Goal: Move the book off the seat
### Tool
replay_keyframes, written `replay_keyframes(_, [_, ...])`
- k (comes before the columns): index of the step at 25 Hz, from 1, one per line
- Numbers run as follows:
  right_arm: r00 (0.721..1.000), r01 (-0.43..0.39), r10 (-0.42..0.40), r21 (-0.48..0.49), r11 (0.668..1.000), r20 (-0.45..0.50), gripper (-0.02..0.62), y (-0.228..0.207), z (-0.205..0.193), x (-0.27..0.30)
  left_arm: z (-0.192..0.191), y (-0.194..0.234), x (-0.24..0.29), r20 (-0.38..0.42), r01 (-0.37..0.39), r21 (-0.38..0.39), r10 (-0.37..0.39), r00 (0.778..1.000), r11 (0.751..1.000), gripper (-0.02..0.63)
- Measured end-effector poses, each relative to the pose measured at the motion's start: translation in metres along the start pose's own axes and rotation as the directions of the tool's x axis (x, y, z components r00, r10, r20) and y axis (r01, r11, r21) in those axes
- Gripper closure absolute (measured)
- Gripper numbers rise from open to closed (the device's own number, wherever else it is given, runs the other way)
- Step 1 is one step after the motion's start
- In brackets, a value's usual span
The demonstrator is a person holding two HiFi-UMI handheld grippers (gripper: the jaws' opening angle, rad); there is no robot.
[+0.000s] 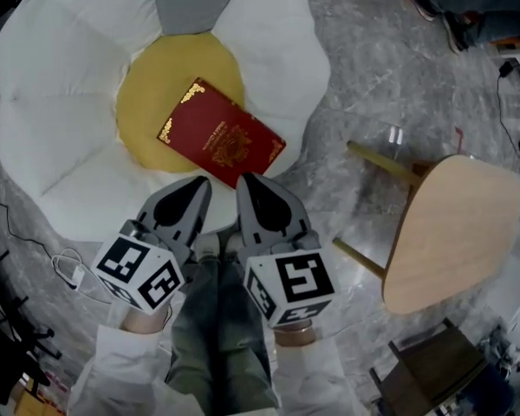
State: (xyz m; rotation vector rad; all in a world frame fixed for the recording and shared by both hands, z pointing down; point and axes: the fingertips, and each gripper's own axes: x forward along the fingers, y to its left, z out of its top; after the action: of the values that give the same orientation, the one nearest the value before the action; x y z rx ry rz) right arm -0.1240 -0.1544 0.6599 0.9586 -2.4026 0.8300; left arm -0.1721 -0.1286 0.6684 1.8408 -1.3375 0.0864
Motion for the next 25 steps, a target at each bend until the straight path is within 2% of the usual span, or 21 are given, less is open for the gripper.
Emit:
replay_keyframes(6, [0.999, -0.012, 0.011, -0.011, 1.000, -0.051, 0.584, -0.008, -0.031, 0.024, -0.020, 0.025, 0.019, 0.003, -0.004, -0.015, 0.004, 1.000, 1.000, 0.598])
replay_keyframes(9, [0.997, -0.011, 0.010, -0.008, 1.000, -0.071, 0.584, -0.012, -0.045, 0.035, -0.034, 0.038, 0.031, -0.023, -0.014, -0.013, 0.014, 1.000, 1.000, 0.598])
replay_keyframes(16, [0.995, -0.017, 0.016, -0.004, 1.000, -0.095, 0.584, -0.019, -0.066, 0.059, -0.062, 0.059, 0.043, -0.030, -0.013, -0.108, 0.009, 0.999, 0.994, 0.598])
replay_keyframes(25, [0.991, -0.025, 0.024, -0.005, 1.000, -0.133, 0.584, -0.027, -0.092, 0.078, -0.090, 0.090, 0.057, -0.009, -0.040, -0.246, 0.039, 0.999, 0.968, 0.598])
